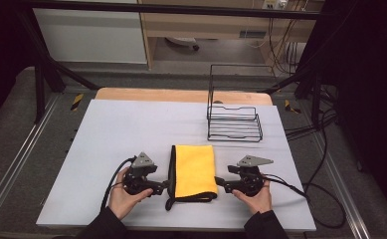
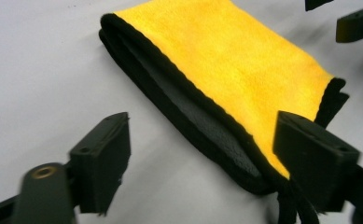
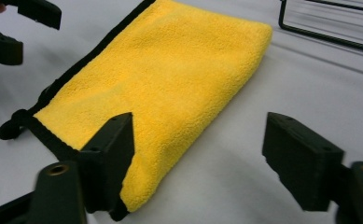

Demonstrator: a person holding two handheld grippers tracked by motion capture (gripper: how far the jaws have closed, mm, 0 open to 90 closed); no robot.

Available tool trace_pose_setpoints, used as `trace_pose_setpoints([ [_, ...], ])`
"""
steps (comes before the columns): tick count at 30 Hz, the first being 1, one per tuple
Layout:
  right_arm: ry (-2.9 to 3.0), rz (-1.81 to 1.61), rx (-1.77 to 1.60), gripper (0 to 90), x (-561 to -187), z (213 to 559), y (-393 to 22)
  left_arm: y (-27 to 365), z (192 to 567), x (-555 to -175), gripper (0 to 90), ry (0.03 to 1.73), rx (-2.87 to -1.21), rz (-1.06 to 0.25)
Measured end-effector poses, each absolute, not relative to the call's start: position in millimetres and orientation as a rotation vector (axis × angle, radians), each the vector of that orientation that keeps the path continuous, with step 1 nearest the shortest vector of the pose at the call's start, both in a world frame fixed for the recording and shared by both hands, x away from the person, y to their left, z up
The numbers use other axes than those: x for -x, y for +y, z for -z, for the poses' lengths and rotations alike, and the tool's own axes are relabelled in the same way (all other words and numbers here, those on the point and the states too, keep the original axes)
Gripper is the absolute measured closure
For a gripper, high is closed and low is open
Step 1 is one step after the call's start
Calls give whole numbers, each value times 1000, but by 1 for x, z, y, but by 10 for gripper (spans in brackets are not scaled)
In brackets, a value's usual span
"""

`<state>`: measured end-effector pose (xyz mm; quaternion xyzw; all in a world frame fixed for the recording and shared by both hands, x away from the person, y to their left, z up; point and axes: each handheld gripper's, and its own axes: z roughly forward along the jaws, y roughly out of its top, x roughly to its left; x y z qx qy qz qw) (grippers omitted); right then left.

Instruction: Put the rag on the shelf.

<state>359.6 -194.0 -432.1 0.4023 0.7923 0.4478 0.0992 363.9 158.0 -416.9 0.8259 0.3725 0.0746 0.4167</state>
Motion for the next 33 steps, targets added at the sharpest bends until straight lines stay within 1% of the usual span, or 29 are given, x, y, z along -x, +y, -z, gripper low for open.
trace_pose_setpoints([
  [2,2355,-1325,-1192,177,-363,432,-196,160,416,-369,134,935,-2072,-183],
  [4,2361,-1325,-1192,143,-365,431,-199,161,414,-375,104,929,-2084,-201],
  [7,2367,-1323,-1180,106,-367,431,-202,159,411,-382,90,923,-2091,-224],
  [10,2358,-1337,-1190,79,-368,429,-205,155,406,-393,91,941,-2093,-239],
  [13,2354,-1355,-1194,51,-367,428,-206,149,403,-408,116,968,-2087,-265],
  [21,2327,-1368,-1187,32,-366,427,-207,133,407,-441,153,1042,-2099,-316],
  [23,2332,-1368,-1186,32,-365,427,-207,130,410,-447,180,1059,-2106,-339],
  [25,2335,-1359,-1185,32,-366,428,-206,127,414,-452,231,1070,-2106,-367],
  [33,2351,-1339,-1187,43,-367,429,-205,117,428,-470,384,1123,-2115,-318],
])
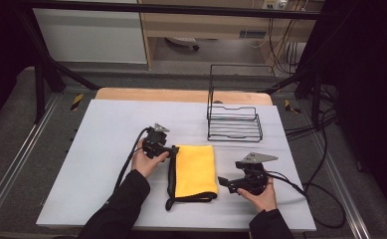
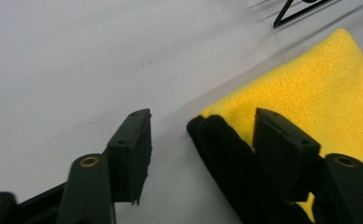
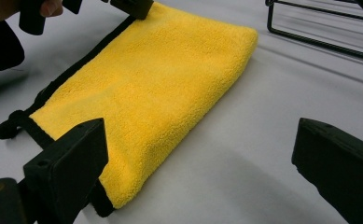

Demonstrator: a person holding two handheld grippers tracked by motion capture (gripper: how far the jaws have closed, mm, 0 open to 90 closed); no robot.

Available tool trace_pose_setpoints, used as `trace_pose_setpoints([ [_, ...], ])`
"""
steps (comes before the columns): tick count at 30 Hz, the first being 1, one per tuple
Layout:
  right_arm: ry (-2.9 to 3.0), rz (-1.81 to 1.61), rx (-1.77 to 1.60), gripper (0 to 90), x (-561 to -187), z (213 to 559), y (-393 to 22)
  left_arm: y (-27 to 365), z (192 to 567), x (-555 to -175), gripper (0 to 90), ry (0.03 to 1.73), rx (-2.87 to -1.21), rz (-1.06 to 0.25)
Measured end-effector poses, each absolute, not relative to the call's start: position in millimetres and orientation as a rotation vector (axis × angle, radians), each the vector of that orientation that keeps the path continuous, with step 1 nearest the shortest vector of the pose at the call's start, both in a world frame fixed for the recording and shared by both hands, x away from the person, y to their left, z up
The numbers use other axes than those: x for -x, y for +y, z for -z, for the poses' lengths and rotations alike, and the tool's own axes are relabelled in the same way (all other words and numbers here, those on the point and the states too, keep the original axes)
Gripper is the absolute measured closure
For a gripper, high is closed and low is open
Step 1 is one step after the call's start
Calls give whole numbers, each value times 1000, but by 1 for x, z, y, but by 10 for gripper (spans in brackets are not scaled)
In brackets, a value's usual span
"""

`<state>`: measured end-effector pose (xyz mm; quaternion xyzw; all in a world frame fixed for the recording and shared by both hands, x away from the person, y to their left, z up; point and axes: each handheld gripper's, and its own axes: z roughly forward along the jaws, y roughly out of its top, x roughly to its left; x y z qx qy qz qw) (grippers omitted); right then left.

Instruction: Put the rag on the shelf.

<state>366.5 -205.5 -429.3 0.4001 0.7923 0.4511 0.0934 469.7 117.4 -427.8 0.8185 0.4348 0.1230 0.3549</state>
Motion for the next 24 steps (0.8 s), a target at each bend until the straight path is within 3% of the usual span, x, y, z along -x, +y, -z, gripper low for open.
trace_pose_setpoints([
  [8,2362,-1345,-1191,63,-368,430,-205,110,438,-476,507,1139,-2138,-277],
  [24,2348,-1392,-1209,99,-376,428,-203,106,443,-480,590,1115,-2138,-235],
])
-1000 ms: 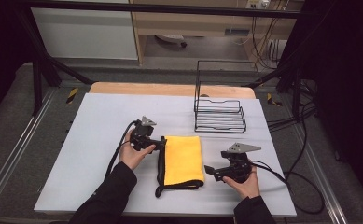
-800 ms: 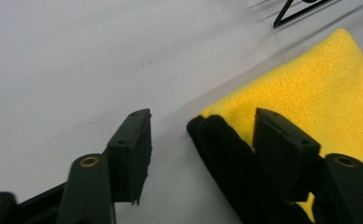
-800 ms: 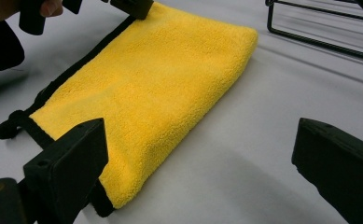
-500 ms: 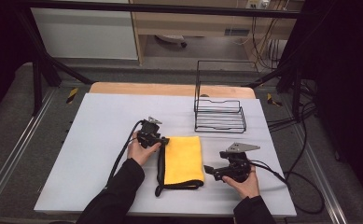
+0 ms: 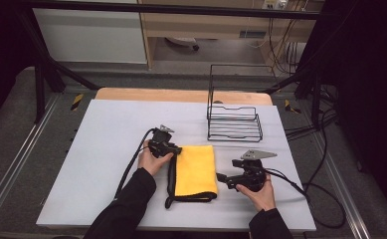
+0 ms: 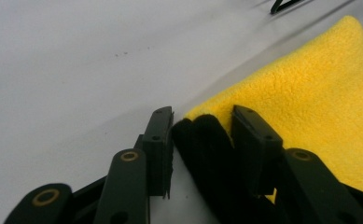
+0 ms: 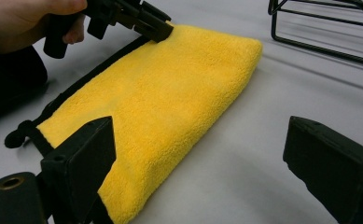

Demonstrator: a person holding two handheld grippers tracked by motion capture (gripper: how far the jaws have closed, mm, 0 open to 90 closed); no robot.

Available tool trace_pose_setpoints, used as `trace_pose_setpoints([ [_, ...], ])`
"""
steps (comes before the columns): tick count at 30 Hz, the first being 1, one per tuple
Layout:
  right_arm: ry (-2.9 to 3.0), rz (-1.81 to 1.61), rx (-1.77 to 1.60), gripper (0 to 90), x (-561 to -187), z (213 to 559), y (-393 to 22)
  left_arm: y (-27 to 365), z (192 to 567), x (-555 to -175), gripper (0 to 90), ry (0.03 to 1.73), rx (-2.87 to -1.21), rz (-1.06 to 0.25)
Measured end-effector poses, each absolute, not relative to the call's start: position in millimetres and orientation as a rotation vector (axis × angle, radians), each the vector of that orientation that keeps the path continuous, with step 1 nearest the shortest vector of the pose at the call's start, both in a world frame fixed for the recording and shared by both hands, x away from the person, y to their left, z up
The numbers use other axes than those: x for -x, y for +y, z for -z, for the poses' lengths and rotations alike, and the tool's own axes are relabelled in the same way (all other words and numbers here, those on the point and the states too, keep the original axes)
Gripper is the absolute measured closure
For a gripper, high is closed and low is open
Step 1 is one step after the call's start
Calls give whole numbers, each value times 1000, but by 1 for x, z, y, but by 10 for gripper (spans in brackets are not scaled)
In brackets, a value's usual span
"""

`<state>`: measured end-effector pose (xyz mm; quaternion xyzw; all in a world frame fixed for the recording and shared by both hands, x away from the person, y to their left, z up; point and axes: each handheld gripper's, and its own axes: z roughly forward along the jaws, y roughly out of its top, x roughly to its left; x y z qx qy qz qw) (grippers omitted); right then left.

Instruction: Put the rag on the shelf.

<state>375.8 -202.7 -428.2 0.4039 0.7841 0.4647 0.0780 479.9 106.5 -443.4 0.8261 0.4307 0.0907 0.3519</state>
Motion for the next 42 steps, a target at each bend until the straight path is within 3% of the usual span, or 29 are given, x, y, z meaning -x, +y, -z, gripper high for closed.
trace_pose_setpoints([
  [11,2320,-1338,-1214,222,-408,426,-183,103,442,-473,739,1080,-2152,-253],
  [20,2310,-1248,-1255,350,-444,436,-161,105,444,-475,741,1073,-2145,-231],
  [25,2289,-1218,-1301,507,-458,442,-158,105,445,-475,740,1062,-2150,-238],
  [42,2387,-1217,-1444,774,-467,452,-156,107,446,-476,738,1063,-2136,-216],
])
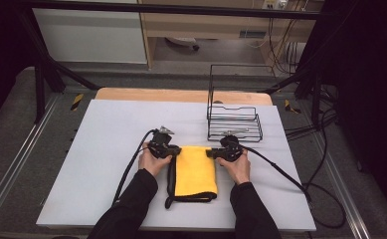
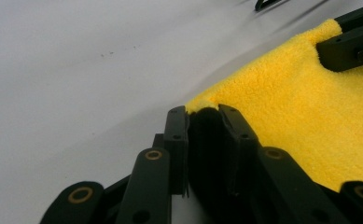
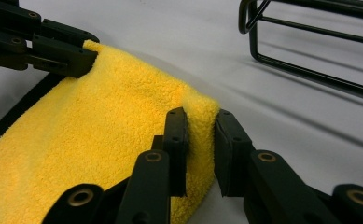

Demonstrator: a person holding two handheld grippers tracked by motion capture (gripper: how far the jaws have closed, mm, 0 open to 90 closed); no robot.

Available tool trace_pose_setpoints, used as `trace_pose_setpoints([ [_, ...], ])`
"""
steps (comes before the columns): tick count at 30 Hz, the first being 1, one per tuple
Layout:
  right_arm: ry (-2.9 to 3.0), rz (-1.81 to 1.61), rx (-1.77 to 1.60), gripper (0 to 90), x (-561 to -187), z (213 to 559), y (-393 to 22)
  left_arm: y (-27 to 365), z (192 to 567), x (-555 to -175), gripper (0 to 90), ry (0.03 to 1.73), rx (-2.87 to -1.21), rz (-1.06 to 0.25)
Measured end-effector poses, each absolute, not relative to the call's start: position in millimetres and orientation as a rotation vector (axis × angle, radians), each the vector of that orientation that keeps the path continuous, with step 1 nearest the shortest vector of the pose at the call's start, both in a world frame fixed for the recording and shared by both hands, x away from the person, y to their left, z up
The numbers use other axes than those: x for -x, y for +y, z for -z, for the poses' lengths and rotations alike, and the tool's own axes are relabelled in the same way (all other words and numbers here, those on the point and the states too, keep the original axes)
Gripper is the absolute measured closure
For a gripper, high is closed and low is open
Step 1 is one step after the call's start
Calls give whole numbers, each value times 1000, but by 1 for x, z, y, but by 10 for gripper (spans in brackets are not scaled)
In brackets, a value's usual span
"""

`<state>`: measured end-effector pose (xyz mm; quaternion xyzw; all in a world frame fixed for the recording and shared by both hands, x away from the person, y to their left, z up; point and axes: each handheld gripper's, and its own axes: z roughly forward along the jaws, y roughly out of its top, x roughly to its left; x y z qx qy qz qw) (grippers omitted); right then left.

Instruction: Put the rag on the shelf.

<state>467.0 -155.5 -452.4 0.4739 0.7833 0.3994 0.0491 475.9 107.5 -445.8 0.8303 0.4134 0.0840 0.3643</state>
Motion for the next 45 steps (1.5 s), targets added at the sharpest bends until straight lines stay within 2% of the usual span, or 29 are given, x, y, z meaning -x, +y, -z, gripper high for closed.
trace_pose_setpoints([
  [9,2381,-1223,-1447,828,-465,449,-156,110,444,-476,769,1061,-2123,-210],
  [18,2341,-1292,-1373,829,-452,435,-159,121,432,-468,782,1017,-2054,-197],
  [45,2208,-1472,-1143,829,-407,382,-168,131,383,-423,785,886,-1912,-310],
])
